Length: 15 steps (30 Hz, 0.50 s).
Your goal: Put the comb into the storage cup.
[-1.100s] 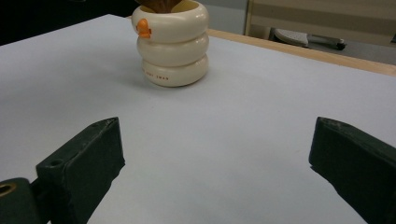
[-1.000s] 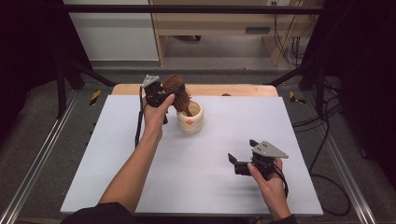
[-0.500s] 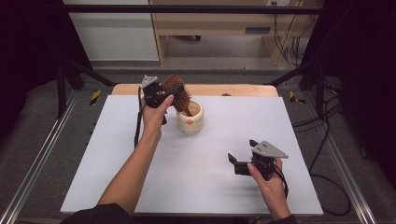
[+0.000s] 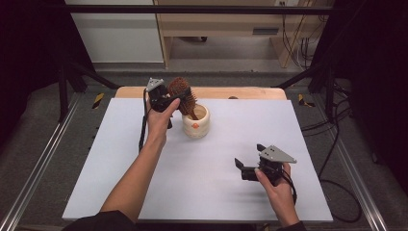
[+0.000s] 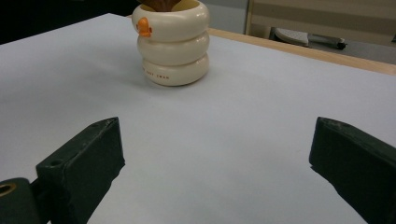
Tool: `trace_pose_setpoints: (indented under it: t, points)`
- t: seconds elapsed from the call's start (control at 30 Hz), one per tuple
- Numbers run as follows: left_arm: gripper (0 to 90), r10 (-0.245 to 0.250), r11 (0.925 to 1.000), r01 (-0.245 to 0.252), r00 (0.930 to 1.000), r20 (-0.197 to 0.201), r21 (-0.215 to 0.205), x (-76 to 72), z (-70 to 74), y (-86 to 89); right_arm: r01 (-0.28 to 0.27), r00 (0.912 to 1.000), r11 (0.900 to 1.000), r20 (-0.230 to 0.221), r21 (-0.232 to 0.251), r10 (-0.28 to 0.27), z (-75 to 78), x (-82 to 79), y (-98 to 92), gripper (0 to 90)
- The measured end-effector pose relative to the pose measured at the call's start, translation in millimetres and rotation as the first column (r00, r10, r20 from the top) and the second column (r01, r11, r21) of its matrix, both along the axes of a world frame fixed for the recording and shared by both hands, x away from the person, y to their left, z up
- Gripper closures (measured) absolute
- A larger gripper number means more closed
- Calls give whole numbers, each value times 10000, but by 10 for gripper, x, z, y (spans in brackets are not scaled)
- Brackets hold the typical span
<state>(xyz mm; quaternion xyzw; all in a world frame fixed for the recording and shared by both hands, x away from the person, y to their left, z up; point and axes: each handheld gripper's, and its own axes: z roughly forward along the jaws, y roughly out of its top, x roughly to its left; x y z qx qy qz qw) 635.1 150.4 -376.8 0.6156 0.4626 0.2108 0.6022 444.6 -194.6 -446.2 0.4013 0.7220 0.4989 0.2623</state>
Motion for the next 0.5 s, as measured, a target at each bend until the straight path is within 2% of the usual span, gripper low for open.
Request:
trace_pose_setpoints:
  t: [0.5]
  points:
    - [51, 38, 9999, -39, 9999, 93, 113, -12, 1, -14, -33, 10000, 10000, -23, -27, 33, -2, 0, 5, 35]
